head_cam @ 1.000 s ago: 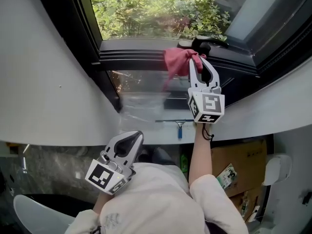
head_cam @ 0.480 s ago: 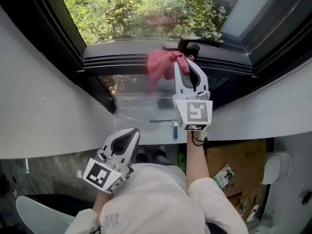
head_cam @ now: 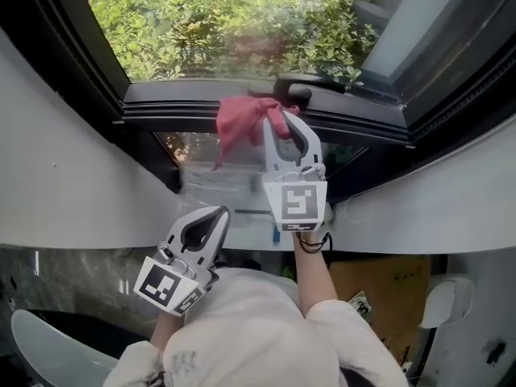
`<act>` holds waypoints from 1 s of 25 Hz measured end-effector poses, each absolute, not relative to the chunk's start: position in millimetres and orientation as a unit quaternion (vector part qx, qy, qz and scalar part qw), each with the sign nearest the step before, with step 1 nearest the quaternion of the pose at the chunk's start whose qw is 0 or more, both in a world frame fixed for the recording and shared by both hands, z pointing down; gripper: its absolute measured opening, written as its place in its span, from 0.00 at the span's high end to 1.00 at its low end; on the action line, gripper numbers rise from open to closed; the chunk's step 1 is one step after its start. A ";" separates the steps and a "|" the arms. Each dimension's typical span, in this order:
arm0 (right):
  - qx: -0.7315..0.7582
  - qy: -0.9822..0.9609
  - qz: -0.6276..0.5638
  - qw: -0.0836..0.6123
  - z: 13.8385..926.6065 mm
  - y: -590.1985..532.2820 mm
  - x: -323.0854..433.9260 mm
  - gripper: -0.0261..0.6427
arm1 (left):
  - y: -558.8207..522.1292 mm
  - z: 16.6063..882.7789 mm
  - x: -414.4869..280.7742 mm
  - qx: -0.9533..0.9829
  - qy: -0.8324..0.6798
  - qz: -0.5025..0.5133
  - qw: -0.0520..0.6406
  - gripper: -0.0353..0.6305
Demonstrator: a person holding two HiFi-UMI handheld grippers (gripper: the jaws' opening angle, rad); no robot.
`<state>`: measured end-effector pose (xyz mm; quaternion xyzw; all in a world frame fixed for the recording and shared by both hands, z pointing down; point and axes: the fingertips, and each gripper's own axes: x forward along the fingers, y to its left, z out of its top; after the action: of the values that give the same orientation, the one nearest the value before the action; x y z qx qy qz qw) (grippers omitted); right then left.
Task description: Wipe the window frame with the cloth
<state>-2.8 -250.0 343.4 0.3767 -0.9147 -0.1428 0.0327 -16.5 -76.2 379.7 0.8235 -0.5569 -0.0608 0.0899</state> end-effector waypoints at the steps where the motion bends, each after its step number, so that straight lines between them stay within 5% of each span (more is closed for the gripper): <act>1: 0.370 -0.917 -0.142 0.033 343.7 -249.7 -2.6 0.82 | -78.4 379.9 -14.3 0.821 -0.561 -0.061 0.088 0.93; 25: 0.344 -0.929 -0.133 0.025 343.6 -255.1 13.3 0.82 | -117.9 379.8 33.3 0.833 -0.550 -0.025 0.045 0.93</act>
<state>13.3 -255.1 343.6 0.3440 -0.9292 -0.1328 0.0252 33.3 -117.9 379.8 0.8333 -0.5503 -0.0252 0.0451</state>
